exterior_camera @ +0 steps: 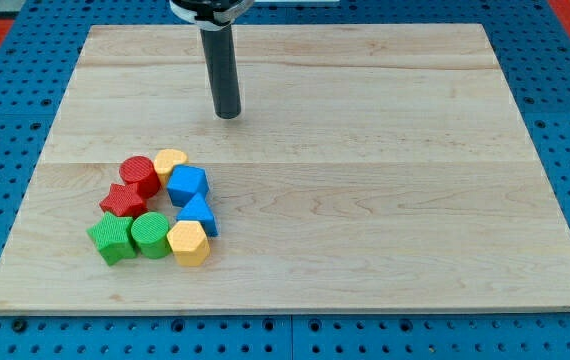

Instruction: Move the blue cube towards the top of the board

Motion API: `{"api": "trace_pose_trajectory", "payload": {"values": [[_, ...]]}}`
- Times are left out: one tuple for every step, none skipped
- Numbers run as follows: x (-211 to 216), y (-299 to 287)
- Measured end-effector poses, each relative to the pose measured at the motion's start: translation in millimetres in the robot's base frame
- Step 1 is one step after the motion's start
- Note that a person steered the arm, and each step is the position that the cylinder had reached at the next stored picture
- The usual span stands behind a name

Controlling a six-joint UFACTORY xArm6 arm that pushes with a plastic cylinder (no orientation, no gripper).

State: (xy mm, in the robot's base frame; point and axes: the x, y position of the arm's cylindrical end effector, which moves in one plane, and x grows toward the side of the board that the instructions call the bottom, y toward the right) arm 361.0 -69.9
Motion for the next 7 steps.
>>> {"api": "trace_pose_trajectory", "payload": {"values": [[0, 2], [-4, 2], [-19, -6], [-22, -11], [-17, -9], [19, 62], [82, 95]]}}
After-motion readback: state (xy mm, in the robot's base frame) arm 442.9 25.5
